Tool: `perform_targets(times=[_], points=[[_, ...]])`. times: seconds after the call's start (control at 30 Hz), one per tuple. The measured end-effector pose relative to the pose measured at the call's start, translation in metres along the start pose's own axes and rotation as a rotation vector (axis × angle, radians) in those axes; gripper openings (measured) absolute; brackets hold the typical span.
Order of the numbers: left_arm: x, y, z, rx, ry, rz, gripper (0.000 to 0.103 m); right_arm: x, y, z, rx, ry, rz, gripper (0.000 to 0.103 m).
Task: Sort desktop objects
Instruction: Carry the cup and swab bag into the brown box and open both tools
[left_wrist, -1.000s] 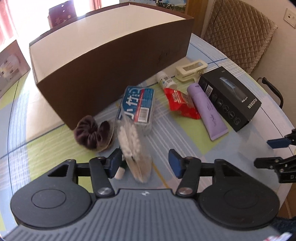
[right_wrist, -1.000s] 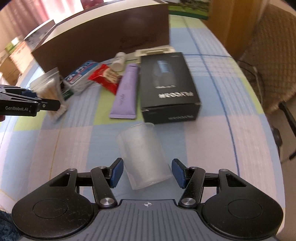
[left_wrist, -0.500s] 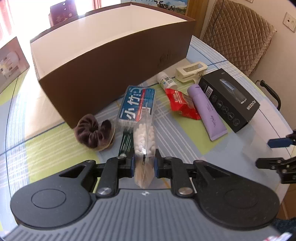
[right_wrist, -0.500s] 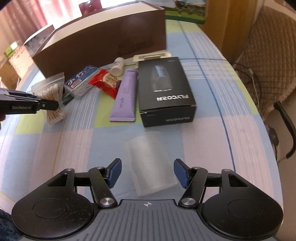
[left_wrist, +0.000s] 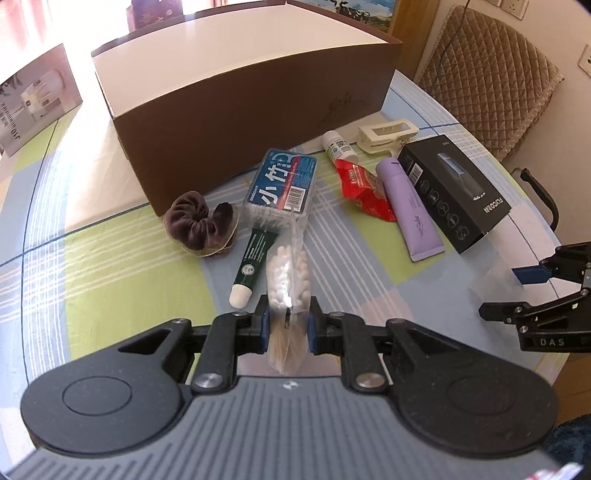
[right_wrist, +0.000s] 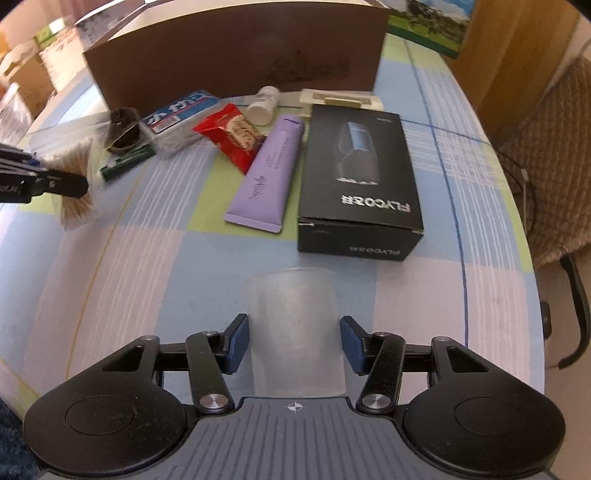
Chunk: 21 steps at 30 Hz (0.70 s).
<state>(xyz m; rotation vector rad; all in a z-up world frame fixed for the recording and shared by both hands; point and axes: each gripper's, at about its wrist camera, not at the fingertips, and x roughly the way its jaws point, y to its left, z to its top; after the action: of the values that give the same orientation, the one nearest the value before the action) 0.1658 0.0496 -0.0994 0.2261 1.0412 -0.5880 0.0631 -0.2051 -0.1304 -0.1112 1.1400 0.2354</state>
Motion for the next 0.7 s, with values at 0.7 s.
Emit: perform_targets(times=[0.7], points=[[-0.031,-0.007,0.049,-0.043,-0.127,0.046,0.015,-0.041,-0.012,0.102,-0.082,-0.191,0.181,0.05]])
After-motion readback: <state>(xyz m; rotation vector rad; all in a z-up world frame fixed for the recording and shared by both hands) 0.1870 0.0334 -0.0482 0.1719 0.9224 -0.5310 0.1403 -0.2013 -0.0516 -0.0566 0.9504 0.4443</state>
